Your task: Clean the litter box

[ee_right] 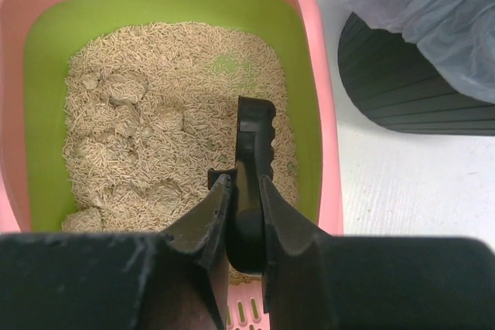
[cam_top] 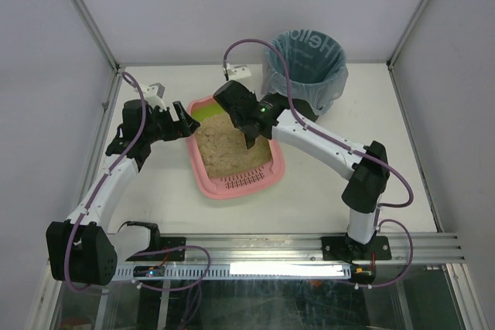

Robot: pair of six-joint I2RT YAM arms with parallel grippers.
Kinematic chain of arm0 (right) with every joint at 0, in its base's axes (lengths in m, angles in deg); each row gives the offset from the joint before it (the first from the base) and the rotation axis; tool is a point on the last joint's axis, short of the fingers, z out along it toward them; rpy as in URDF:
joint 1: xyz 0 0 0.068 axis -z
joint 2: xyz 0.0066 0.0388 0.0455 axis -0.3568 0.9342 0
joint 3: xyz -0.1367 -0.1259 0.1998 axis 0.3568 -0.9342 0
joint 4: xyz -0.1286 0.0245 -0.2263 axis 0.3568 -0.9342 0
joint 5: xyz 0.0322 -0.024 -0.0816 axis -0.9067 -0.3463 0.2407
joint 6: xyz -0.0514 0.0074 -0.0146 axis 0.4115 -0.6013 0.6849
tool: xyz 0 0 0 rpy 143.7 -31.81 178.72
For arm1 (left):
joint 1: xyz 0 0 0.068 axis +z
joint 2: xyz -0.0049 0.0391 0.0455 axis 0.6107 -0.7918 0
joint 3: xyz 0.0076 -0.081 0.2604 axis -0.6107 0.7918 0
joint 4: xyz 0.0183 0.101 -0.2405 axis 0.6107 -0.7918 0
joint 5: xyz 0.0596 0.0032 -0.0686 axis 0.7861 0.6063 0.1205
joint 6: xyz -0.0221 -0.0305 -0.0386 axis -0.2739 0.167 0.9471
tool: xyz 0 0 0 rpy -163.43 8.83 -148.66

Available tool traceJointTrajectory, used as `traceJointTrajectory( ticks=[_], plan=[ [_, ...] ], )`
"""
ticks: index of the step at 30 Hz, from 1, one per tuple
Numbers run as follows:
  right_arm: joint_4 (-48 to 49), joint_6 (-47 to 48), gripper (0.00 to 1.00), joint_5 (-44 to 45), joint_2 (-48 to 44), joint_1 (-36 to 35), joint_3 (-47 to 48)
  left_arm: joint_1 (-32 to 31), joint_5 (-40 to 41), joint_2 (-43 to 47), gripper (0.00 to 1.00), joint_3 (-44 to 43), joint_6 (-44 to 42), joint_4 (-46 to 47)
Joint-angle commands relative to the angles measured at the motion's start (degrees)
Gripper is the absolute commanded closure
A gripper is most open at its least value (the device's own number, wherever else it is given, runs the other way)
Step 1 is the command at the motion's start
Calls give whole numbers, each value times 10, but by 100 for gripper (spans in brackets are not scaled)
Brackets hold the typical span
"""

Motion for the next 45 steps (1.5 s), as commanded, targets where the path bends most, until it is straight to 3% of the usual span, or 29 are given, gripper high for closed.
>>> traceJointTrajectory(
  ticks=[1,8,18,33,45],
  plan=[
    [-1,-66,100,-12,0,17,10,5,-14,0,18,-26,-13,15],
    [13,-114,100,-88,1,56,-22,4,-16,-4,18,-26,-13,15],
    [-28,-166,100,-78,35,57,-17,5,-20,-8,18,-27,-13,15],
    [129,-290,100,-116,-50,58,-194,5,-17,-16,20,-30,-14,11],
    [152,-366,100,-144,-40,59,-221,5,-23,-21,21,-31,-15,11]
  ],
)
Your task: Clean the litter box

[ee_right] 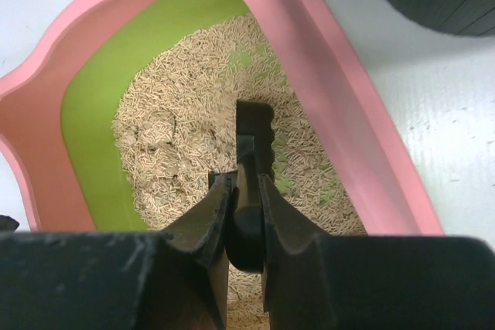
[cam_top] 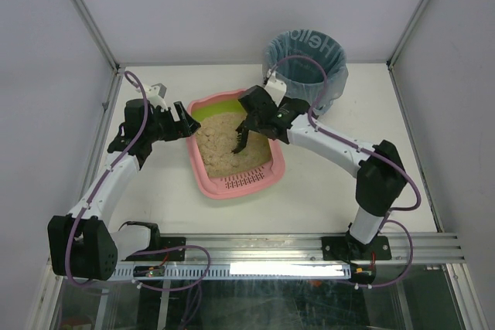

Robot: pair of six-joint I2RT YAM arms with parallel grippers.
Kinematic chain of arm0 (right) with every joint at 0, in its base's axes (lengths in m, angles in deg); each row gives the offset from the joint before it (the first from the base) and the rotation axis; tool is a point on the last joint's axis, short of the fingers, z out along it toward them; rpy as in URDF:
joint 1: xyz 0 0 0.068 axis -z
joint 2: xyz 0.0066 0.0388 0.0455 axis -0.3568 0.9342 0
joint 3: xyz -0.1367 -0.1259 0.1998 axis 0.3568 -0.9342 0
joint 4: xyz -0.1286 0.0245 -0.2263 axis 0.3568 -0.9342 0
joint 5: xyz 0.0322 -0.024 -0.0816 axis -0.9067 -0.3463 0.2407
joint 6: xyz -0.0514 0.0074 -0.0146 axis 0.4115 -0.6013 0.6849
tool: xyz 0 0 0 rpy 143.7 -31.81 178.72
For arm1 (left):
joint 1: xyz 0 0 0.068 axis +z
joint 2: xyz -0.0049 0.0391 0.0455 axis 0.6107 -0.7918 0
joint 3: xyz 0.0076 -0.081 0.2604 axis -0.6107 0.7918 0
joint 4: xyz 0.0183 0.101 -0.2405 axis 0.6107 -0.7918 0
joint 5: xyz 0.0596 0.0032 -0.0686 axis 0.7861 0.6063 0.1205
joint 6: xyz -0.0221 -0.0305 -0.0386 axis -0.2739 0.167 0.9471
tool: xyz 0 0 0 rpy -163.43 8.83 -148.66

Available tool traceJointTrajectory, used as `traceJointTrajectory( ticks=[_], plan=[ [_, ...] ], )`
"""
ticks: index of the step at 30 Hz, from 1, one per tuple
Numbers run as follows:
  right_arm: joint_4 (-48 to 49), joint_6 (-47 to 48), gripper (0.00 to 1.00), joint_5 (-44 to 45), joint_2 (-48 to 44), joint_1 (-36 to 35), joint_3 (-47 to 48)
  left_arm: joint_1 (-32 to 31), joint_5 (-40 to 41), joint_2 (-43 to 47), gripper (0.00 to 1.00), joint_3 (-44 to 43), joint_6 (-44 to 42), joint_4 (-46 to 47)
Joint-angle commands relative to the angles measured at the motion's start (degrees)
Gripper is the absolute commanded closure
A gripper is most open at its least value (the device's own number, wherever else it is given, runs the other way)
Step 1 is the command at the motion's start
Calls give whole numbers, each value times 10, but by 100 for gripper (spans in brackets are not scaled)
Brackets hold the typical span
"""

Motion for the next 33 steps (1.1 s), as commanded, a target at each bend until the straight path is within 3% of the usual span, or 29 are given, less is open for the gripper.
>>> traceJointTrajectory(
  ticks=[1,13,23,33],
  plan=[
    [20,-89,100,-64,17,-12,-36,4,-21,-4,22,-28,-14,11],
    [138,-219,100,-16,-6,-22,-164,3,-33,-15,31,-30,-17,11],
    [264,-205,100,21,21,-46,-199,0,-31,-18,32,-32,-21,8],
    [443,-230,100,44,-90,-46,-356,0,-27,-19,32,-32,-20,6]
  ],
)
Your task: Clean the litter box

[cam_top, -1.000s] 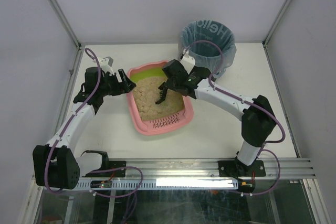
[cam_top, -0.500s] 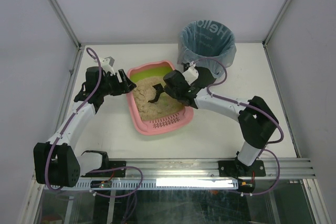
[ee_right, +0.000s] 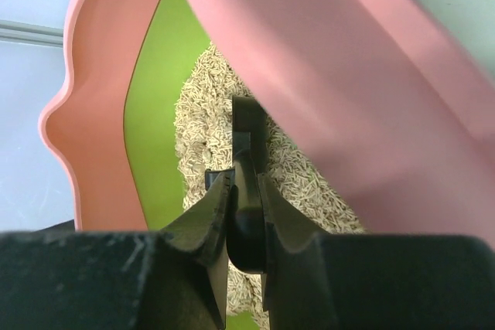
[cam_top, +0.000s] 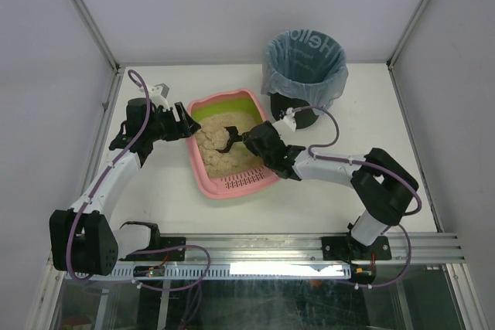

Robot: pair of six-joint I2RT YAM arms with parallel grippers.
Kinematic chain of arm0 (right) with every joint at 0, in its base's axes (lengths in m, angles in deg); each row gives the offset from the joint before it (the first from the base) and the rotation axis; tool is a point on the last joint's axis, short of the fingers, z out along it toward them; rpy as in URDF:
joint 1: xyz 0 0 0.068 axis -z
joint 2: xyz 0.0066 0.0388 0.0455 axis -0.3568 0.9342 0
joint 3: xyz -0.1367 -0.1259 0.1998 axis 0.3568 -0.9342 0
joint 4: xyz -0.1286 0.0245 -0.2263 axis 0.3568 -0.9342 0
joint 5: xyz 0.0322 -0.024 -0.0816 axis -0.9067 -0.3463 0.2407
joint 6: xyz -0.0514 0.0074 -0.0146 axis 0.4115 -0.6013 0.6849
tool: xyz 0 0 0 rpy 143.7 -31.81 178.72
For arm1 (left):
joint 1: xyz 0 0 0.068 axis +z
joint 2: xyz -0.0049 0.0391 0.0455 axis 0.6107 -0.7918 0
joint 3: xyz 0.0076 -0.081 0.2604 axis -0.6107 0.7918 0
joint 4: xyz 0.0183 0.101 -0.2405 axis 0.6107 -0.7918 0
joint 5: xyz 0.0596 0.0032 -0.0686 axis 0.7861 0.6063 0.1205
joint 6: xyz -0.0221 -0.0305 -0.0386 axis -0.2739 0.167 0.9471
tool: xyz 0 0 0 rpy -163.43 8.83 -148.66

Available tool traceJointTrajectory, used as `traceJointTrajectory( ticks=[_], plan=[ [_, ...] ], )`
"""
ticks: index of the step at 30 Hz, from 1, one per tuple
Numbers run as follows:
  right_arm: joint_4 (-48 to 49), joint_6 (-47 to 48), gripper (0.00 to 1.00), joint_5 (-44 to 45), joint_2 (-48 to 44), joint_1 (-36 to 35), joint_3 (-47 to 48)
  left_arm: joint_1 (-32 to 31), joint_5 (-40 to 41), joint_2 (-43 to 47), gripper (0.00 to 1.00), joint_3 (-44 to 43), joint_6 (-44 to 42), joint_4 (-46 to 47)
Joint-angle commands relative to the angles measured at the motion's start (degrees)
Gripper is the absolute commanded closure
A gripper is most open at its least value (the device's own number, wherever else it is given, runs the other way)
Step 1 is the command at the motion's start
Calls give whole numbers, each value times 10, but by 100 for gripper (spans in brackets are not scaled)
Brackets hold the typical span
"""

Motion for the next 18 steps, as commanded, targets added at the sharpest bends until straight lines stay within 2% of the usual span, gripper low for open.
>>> traceJointTrajectory(
  ticks=[1,11,18],
  plan=[
    [77,-10,100,15,-58,-8,-68,1,-11,0,32,-28,-12,6],
    [218,-21,100,34,-112,-5,-151,1,2,3,28,-30,-12,2],
    [279,-22,100,29,-149,3,-199,0,13,14,21,-31,-6,2]
  ],
)
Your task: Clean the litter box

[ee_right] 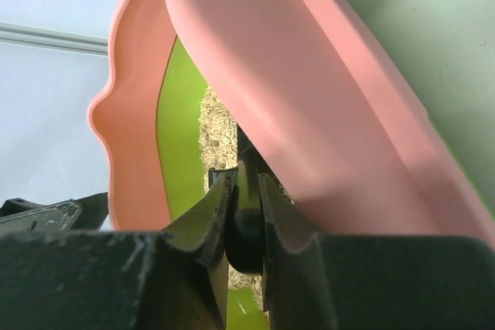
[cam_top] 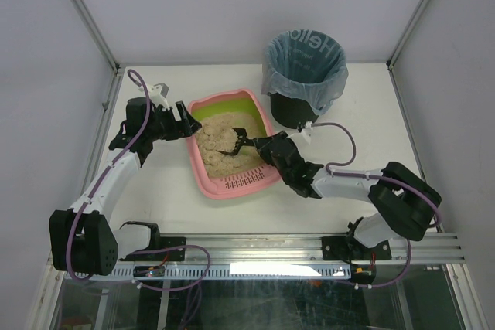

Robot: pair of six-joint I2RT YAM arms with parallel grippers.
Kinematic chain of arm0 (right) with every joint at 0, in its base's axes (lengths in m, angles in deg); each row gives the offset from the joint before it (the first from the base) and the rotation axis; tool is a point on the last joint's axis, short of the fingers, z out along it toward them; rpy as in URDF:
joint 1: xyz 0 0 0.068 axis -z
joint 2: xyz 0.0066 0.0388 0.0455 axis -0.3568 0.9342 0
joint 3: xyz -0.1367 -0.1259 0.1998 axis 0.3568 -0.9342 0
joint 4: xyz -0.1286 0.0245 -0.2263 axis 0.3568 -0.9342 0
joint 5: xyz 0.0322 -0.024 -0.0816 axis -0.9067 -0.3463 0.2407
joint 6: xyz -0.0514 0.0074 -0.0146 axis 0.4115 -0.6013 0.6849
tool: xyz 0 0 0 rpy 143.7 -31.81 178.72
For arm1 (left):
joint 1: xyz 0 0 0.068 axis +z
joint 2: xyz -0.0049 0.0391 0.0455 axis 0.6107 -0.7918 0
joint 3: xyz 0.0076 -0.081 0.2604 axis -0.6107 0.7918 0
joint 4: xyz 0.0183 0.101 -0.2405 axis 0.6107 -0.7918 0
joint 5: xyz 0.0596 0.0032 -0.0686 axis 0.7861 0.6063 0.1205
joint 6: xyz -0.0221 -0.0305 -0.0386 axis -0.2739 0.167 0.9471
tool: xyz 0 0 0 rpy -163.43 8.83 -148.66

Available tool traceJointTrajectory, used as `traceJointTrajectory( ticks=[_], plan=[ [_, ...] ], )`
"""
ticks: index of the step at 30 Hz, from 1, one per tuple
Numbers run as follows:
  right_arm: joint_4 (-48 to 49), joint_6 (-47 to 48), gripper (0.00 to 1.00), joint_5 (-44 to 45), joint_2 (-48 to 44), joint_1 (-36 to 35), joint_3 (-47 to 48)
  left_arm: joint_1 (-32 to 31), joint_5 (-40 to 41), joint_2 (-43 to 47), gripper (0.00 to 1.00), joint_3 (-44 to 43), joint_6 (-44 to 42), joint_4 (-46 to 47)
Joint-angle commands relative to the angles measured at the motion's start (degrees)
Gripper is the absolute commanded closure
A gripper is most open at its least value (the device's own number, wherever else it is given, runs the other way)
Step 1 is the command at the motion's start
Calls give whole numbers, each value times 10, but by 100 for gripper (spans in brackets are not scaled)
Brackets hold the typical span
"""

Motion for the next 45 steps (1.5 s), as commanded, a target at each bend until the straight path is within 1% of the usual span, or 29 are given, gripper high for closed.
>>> traceJointTrajectory(
  ticks=[1,7,12,17,21,23,24,27,28,30,32,34,36,38,39,41,43,45],
  plan=[
    [94,-9,100,21,-54,5,-14,1,8,17,19,-27,-4,3],
    [100,11,100,-2,-101,18,-34,3,0,58,14,-13,4,33],
    [90,20,100,-22,-140,29,-53,6,13,88,12,0,7,53],
    [89,45,100,-94,-187,58,-74,6,16,93,12,2,7,56],
    [100,61,100,-168,-217,92,-91,7,16,91,12,2,9,56],
    [109,62,100,-182,-229,95,-101,7,15,91,12,1,9,56],
    [110,57,100,-188,-235,110,-104,7,15,92,12,1,9,56],
    [154,36,100,-193,-236,120,-128,8,15,94,12,1,9,56],
    [173,18,100,-201,-222,117,-133,8,15,93,12,2,9,56],
    [239,7,100,-234,-189,117,-140,8,14,92,12,1,10,58],
    [277,-18,100,-216,-191,126,-170,8,13,90,12,-1,10,58],
    [253,-38,100,-196,-208,139,-183,9,15,92,12,2,10,57],
    [222,-24,100,-217,-207,134,-160,8,16,98,12,6,10,58],
    [249,-8,100,-238,-192,129,-148,9,15,98,12,6,11,60],
    [264,-16,100,-226,-198,139,-165,8,14,95,12,3,11,60],
    [237,-41,100,-196,-228,163,-183,8,10,90,13,1,11,59],
    [206,-22,100,-221,-232,167,-159,9,11,90,13,5,11,59],
    [230,-4,100,-254,-210,160,-143,10,10,91,13,7,14,59]
  ],
)
